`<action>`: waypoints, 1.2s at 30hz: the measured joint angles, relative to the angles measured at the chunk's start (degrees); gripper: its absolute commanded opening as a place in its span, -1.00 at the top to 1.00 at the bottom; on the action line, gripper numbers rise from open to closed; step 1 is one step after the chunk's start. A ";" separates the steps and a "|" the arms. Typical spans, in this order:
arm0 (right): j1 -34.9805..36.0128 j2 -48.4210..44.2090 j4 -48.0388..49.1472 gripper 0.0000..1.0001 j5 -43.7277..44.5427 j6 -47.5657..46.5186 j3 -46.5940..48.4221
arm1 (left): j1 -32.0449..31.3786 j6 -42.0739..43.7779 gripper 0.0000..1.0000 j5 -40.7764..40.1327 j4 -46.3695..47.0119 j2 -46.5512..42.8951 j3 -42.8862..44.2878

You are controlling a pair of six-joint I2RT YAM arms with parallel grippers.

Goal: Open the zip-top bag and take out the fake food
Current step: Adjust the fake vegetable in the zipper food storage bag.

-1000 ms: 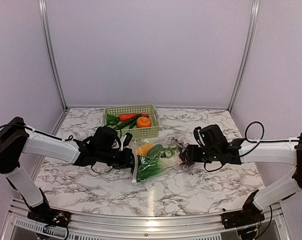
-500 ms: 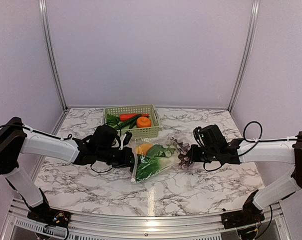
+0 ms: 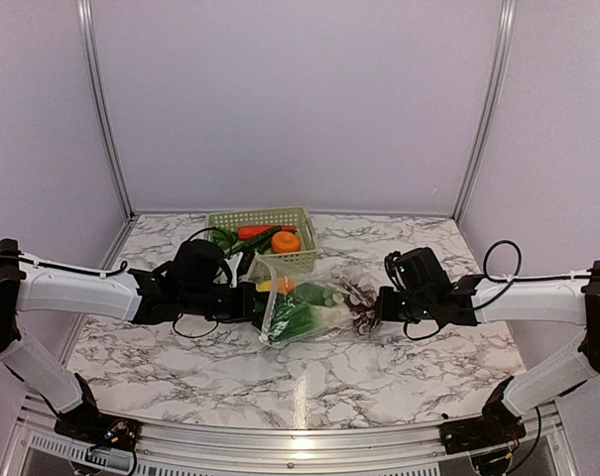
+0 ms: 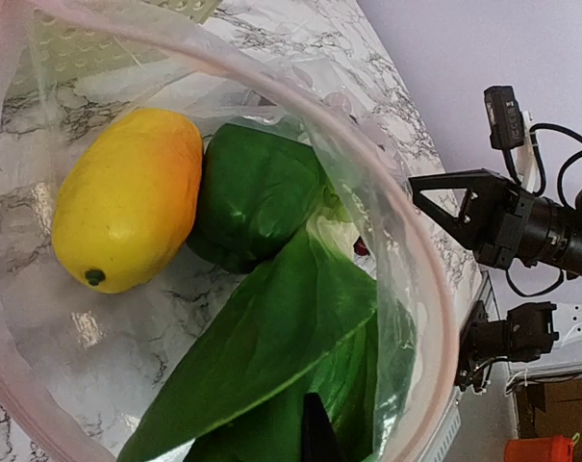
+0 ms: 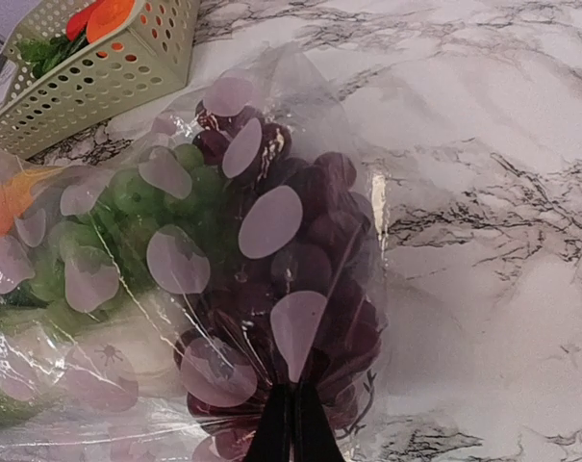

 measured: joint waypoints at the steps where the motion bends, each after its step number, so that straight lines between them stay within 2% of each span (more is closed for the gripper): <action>1: 0.00 0.00 0.00 1.00 0.04 0.00 0.00 | 0.00 0.33 1.00 -0.70 -0.46 -0.59 0.00; 7: 0.68 -0.26 -0.28 1.00 1.20 -0.44 0.15 | -0.09 1.77 1.00 -3.28 -2.27 -2.21 0.00; 15: 4.17 -0.28 -2.64 0.97 6.25 -2.95 1.99 | -0.13 2.27 1.00 -2.64 -2.19 -2.67 -0.02; 20: 5.51 -0.26 -4.52 0.15 9.07 -5.49 2.73 | -0.13 2.73 1.00 0.20 -2.60 0.15 2.89; 23: 6.10 -0.35 -4.92 -0.13 10.47 -6.64 3.26 | -0.13 2.47 1.00 1.64 -2.62 1.97 4.55; 31: 14.75 -3.69 -5.03 -0.42 12.24 -11.67 4.98 | -0.26 -0.17 1.00 4.70 -2.51 4.37 5.95; 36: 22.14 -5.33 -2.49 -0.51 12.57 -16.79 5.27 | -0.35 -1.79 1.00 6.01 -2.12 5.35 7.54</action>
